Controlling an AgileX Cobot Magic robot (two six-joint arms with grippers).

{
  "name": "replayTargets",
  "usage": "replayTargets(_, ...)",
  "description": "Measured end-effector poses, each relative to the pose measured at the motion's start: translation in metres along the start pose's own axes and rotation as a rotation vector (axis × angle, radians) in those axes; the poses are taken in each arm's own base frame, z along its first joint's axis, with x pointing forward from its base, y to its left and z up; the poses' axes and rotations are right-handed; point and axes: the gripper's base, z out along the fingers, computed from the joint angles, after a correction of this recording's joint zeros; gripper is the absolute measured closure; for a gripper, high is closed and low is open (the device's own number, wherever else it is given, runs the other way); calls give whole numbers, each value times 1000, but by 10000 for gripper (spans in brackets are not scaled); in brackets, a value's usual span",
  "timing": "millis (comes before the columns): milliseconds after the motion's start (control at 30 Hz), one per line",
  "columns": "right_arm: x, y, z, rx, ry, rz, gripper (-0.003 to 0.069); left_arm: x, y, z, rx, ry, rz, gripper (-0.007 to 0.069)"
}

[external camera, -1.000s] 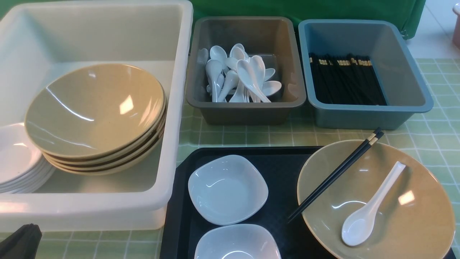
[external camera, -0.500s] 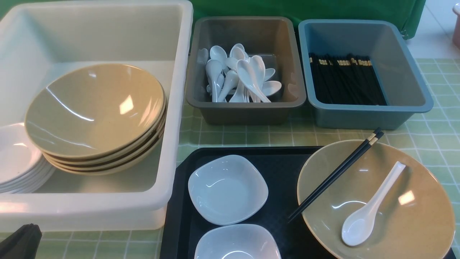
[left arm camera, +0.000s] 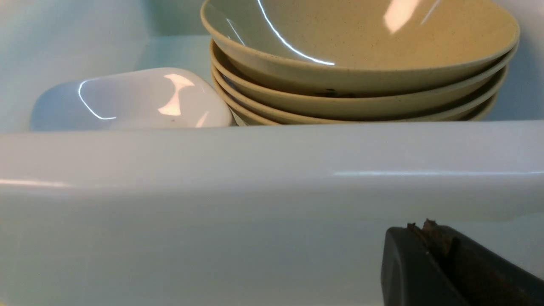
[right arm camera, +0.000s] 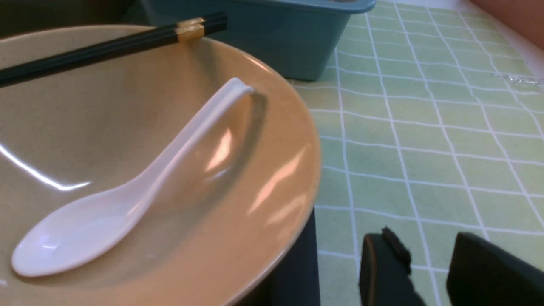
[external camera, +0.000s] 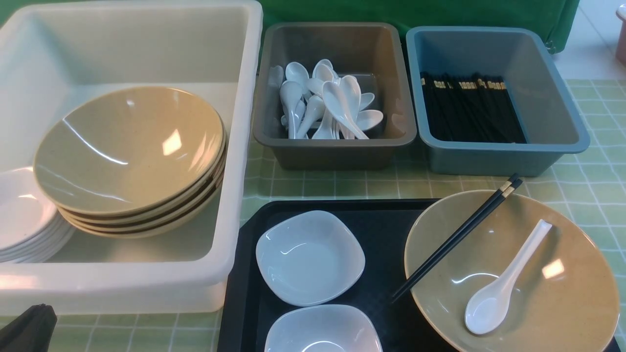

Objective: On green table put chopsticks spoon bowls plates into blue grey white boxes.
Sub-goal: 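Move the grippers toward the tableware on the black tray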

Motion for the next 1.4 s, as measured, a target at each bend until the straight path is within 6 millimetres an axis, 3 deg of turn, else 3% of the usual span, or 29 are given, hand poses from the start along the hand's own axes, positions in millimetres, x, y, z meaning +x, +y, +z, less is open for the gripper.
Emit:
replayTargets(667,0,0,0,0,0,0,424,-1,0,0,-2,-13,0,626)
replayTargets(967,-4,-1,2,12,-82,7,424,-22,3,-3,-27,-245,-7,626)
replayTargets(1267,-8,-2,2,14,-151,108,424,-25,3,-4,-32,-285,-7,626)
replayTargets(1400,-16,-3,0,11,-240,186,424,-33,4,-6,-33,-379,-69,626)
